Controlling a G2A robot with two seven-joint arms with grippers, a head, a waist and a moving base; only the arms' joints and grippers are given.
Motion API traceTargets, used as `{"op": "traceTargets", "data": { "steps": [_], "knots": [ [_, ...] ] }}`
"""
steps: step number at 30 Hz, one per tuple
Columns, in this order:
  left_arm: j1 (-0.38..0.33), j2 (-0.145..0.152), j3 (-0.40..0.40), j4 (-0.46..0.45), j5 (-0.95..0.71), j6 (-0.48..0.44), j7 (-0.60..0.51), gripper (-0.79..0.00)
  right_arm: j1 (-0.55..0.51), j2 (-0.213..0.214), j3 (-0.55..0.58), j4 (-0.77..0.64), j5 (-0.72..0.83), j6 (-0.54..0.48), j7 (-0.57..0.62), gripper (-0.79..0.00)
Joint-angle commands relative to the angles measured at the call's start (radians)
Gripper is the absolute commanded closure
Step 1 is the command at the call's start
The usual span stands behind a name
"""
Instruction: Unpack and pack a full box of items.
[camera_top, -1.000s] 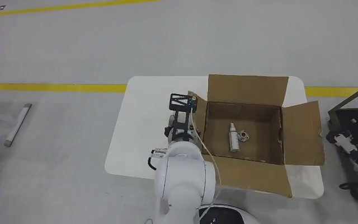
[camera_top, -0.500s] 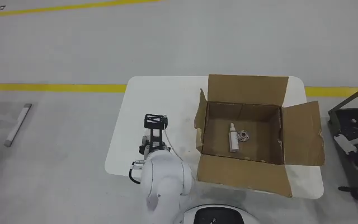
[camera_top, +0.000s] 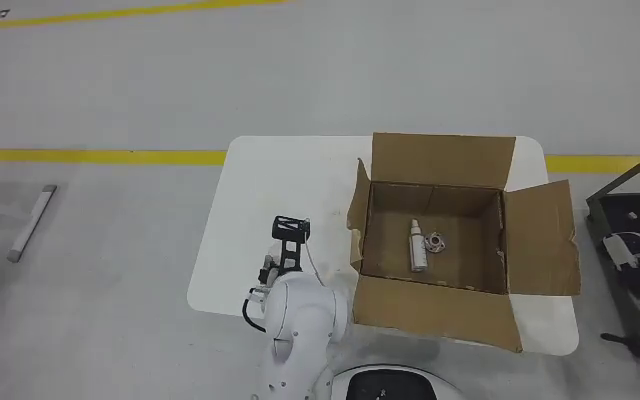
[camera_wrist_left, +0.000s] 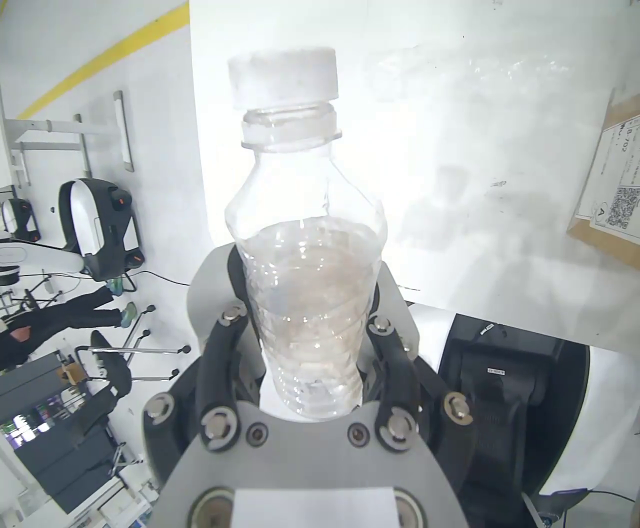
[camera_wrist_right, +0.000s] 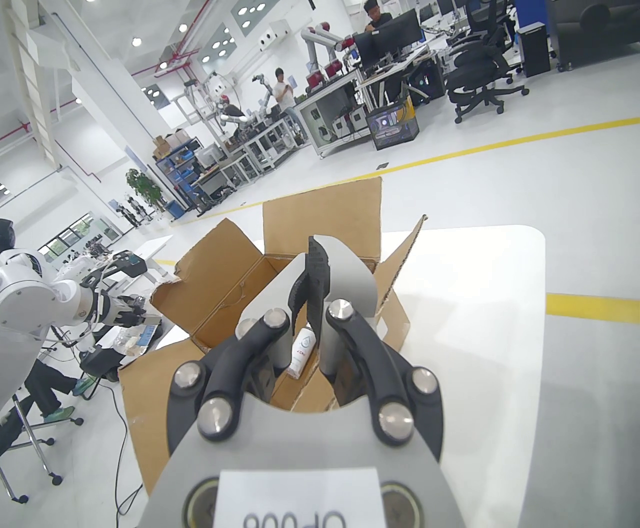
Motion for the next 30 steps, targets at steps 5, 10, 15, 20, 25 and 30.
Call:
{"op": "traceTargets", "data": {
  "steps": [5,10,15,20,25,30],
  "knots": [
    [0.0,0.0,0.0,0.0,0.0,0.0,0.0,0.0,0.0,0.0,0.0,0.0,0.0,0.0,0.0,0.0],
    [0.001,0.008,-0.009,0.102,0.015,-0.049,0.053,0.0,0.0,0.0,0.0,0.0,0.0,0.0,0.0,0.0],
    [-0.036,0.008,-0.042,0.238,0.018,-0.042,0.078,0.0,0.0,0.0,0.0,0.0,0.0,0.0,0.0,0.0],
    [-0.077,0.011,-0.085,0.387,0.037,-0.014,0.132,0.0,0.0,0.0,0.0,0.0,0.0,0.0,0.0,0.0],
    [-0.117,0.013,-0.115,0.509,0.041,0.017,0.182,0.0,0.0,0.0,0.0,0.0,0.0,0.0,0.0,0.0],
    [-0.142,0.011,-0.128,0.565,0.004,0.031,0.208,0.0,0.0,0.0,0.0,0.0,0.0,0.0,0.0,0.0]
  ]
}}
